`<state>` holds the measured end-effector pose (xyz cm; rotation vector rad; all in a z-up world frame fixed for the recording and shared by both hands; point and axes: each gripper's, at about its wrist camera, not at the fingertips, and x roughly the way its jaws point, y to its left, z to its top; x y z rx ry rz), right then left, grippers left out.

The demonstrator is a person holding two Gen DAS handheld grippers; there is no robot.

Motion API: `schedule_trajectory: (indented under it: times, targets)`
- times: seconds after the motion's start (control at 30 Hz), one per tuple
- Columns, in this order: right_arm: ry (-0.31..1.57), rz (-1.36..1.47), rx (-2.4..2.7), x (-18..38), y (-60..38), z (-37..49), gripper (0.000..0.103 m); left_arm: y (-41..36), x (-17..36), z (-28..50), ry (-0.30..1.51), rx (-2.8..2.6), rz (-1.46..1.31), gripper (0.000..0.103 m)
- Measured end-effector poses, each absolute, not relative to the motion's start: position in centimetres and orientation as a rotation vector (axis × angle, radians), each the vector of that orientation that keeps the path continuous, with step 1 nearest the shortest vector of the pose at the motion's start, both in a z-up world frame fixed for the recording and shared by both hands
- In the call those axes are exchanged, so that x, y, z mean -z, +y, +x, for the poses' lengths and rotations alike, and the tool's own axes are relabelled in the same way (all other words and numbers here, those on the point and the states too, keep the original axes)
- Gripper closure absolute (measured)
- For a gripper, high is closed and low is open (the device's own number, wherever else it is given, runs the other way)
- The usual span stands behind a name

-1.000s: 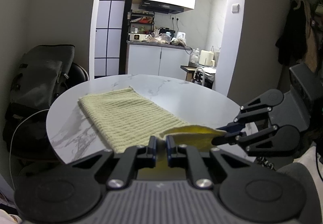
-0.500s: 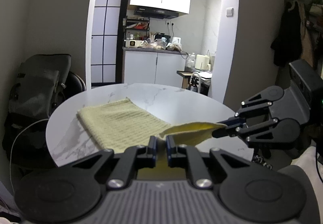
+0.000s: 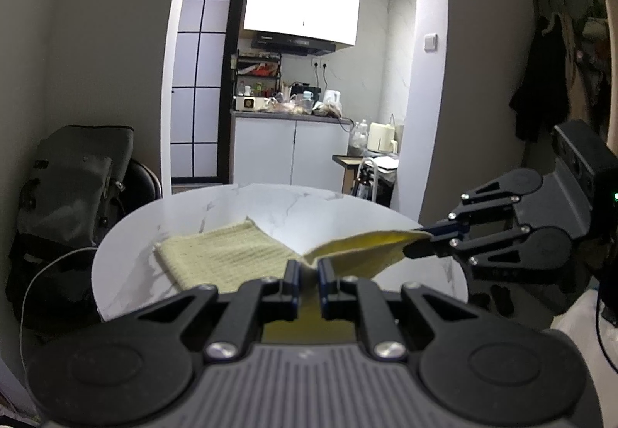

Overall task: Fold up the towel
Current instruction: 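Lay the held towel end down onto the towel with both grippers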

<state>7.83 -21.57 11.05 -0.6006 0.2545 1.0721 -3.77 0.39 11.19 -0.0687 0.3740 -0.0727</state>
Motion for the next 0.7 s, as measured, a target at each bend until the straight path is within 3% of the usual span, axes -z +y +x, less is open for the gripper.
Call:
schedule_trajectory:
  times: [0.7]
  targets:
    - [0.214, -0.597, -1.048, -14.5, -14.8, 15.0, 0.095, 5.9, -14.1, 2.4, 0.366, 0.084, -0.085, 0.092]
